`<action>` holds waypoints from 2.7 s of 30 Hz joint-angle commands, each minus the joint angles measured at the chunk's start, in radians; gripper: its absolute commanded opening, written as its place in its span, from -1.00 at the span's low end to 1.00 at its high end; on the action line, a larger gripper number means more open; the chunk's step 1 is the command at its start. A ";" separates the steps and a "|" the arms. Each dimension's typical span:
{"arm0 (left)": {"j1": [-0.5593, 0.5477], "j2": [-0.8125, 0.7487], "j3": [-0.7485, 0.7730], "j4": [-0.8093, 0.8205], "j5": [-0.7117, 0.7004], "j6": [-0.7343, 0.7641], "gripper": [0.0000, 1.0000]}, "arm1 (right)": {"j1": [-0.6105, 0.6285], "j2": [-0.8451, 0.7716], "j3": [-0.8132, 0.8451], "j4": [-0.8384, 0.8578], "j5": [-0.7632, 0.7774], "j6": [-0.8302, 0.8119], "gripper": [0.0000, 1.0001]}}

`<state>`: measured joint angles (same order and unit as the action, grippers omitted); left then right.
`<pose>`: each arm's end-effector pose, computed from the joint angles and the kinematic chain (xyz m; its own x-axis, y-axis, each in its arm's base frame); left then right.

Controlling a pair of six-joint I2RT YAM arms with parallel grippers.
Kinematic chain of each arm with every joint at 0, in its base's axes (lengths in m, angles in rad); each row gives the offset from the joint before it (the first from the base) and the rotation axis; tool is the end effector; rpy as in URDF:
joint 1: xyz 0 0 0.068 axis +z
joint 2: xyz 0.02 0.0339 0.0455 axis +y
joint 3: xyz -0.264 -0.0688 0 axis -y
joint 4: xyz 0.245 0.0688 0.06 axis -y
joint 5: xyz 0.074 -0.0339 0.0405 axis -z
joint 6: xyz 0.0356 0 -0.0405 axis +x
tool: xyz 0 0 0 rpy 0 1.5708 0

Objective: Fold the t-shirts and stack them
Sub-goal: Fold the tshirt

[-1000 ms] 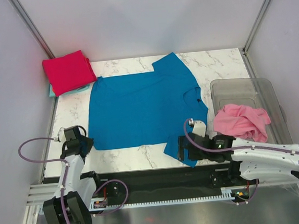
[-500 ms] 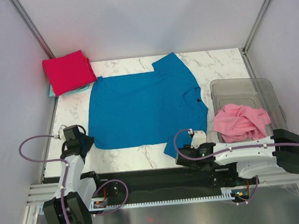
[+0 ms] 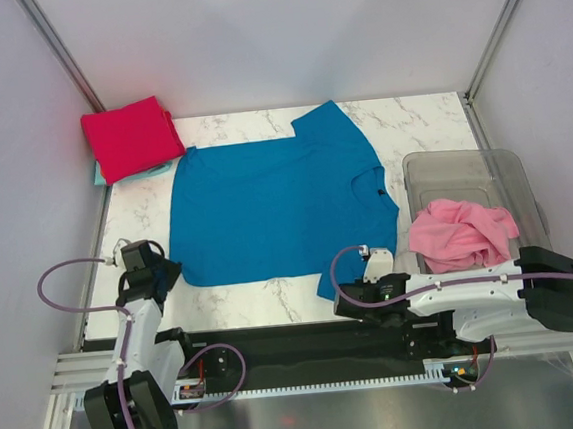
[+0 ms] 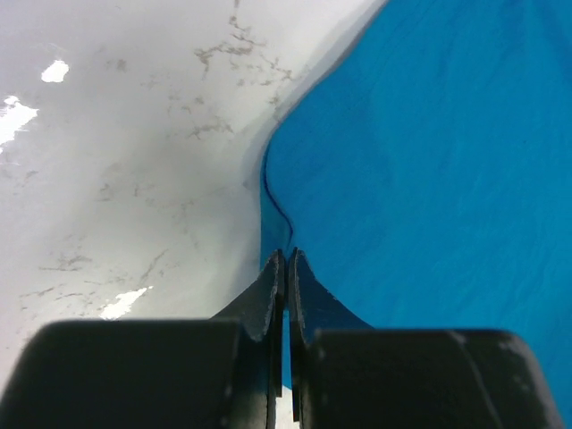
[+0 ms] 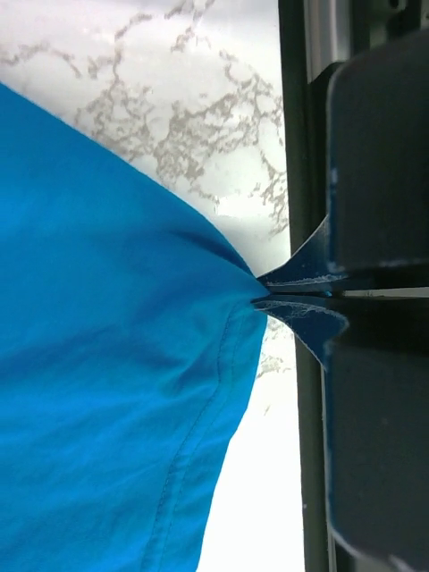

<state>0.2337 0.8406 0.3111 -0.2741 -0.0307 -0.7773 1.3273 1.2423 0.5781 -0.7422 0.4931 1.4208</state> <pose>0.1571 0.0385 0.1593 -0.3223 -0.7973 -0.5103 -0.6709 0.5727 -0.4711 0.0602 0.1725 0.1557 -0.8624 0.1413 -0.4862 0.1102 0.9896 0.0920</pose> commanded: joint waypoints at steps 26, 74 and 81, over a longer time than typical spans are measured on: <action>0.009 0.290 0.465 -0.217 0.248 0.204 -0.96 | -0.414 0.160 0.618 -0.063 0.219 -0.618 -1.00; 0.072 0.939 0.882 -0.220 0.377 0.271 -0.43 | -0.945 0.924 1.330 0.052 -0.082 -1.111 0.20; 0.070 0.859 0.865 -0.198 0.347 0.285 0.43 | -1.002 0.895 1.364 0.018 -0.085 -1.083 0.69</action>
<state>0.3012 1.7699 1.1625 -0.5110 0.3195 -0.5285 0.3450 2.2078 1.8915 -0.7059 0.4038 0.3328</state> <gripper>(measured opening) 0.698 0.841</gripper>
